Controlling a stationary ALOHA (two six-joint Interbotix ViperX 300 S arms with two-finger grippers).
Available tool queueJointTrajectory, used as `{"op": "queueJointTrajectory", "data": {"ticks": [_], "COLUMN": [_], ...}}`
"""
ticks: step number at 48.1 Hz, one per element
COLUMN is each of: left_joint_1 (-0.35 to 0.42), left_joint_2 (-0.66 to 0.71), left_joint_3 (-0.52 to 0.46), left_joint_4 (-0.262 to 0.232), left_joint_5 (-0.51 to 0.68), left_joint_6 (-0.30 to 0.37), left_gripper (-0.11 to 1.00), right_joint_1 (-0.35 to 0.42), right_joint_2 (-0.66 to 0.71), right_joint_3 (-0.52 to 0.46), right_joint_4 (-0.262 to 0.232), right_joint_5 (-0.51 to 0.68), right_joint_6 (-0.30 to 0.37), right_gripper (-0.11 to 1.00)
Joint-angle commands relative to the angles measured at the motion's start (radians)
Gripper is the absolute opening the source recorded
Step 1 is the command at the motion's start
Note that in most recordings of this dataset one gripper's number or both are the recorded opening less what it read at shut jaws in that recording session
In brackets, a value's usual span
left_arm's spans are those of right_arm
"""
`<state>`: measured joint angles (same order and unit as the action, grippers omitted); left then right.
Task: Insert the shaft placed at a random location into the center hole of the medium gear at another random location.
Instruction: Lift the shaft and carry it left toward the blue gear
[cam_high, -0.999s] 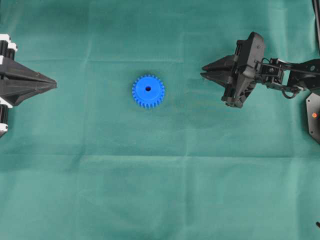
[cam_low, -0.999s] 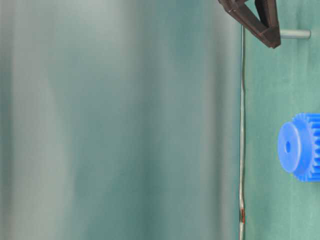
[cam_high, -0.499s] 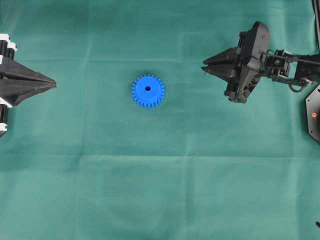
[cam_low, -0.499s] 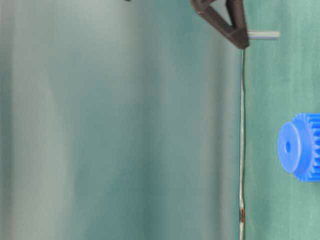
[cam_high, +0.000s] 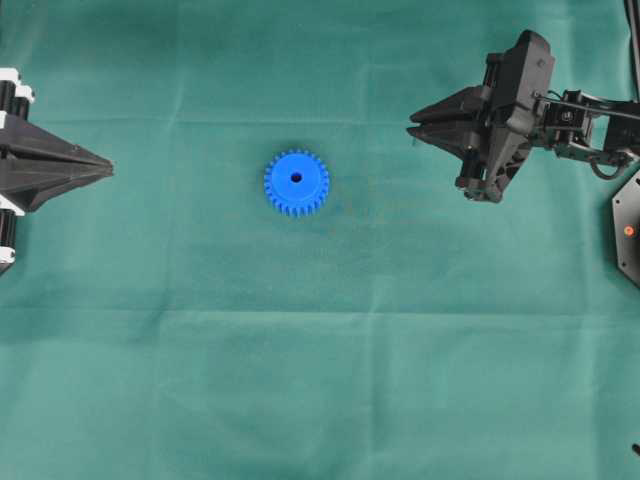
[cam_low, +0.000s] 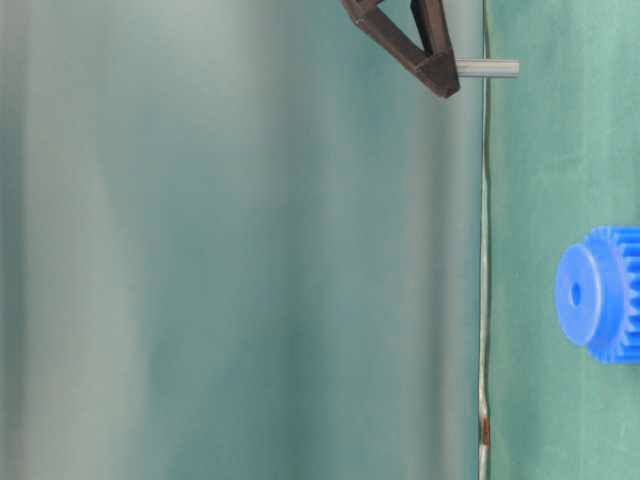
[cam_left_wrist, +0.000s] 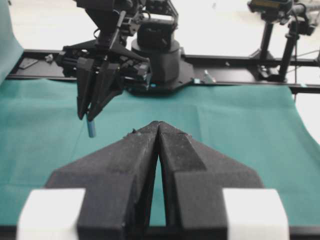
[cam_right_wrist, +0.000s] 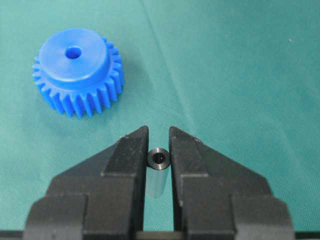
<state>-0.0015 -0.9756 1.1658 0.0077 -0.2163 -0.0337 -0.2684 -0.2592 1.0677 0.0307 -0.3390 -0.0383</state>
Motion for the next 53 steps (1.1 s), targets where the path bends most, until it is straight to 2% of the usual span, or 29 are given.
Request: {"op": "queueJointTrajectory", "data": {"ticks": [1,17,35,53], "left_joint_1": [0.0,0.0,0.0,0.0], "left_joint_2": [0.005,0.005,0.006,0.006], "left_joint_3": [-0.021,-0.021,-0.021,-0.021], "left_joint_4": [0.002,0.002,0.003,0.003], "left_joint_5": [-0.006,-0.006,-0.006,-0.006], "left_joint_6": [0.0,0.0,0.0,0.0], "left_gripper": [0.0,0.0,0.0,0.0], "right_joint_1": [0.003,0.035,0.06,0.104], "right_joint_2": [-0.012,0.011,0.114,0.229], "right_joint_3": [-0.021,-0.057,-0.167,-0.318], "right_joint_4": [-0.002,0.0,0.0,0.0], "right_joint_5": [0.002,-0.002,0.005,0.018], "right_joint_6": [-0.015,-0.009,-0.009,-0.006], "right_gripper": [0.14,0.14,0.14,0.14]}}
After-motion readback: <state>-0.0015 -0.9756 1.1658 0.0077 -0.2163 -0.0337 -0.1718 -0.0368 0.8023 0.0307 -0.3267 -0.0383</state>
